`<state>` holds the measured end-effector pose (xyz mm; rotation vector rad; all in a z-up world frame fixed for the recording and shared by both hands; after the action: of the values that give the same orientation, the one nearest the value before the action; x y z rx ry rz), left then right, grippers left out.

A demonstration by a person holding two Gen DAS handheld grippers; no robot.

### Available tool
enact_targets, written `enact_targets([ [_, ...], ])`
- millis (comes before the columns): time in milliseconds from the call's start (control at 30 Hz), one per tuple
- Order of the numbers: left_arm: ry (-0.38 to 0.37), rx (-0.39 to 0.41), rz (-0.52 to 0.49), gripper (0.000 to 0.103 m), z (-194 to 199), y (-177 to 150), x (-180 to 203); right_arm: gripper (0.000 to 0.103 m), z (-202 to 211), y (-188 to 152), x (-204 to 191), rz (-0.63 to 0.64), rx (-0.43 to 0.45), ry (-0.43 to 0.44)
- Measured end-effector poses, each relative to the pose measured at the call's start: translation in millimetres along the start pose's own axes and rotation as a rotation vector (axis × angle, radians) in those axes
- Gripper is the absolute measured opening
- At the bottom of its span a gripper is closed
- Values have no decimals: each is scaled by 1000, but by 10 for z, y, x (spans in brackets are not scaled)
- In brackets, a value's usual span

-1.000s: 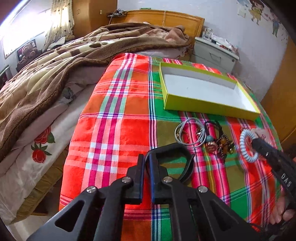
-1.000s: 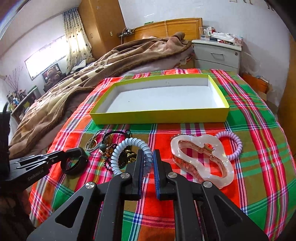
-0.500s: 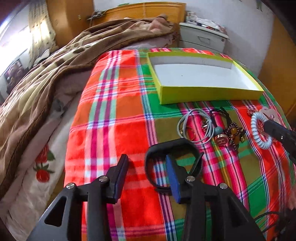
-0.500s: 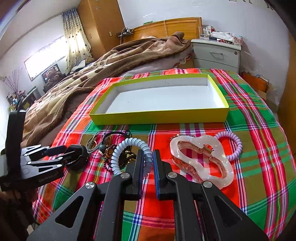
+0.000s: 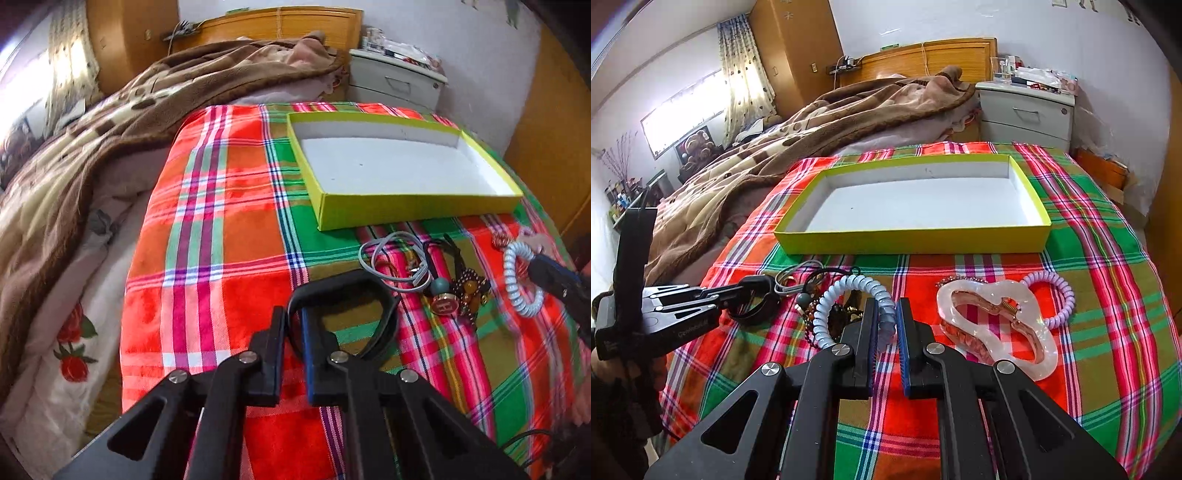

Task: Organize jewelry
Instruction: 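Carry the black band with the left tool while the right tool carries the blue coil over the box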

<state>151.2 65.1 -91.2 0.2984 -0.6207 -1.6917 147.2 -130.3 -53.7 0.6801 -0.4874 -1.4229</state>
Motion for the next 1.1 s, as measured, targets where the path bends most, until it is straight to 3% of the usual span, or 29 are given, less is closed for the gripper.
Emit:
enact_targets([
  [533,-49,81,58,7,348,144,13,10,127,189,40,3,49,-9],
  [1100,-88,145,45,7,336,919,206,10,-100,898,522,-27,75,-80],
])
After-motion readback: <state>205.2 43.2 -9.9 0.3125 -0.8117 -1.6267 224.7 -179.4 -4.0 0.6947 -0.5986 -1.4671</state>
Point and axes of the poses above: each gripper's, at about its wrist camera, not at the fingertips, and z roughly against the way its jaws point, x to its right, y to its top, the point moved 8 cm from there along -z, roughly the way its jaws point, and after that the axes turned 7 degrees about -y, right-handed, at the moved point
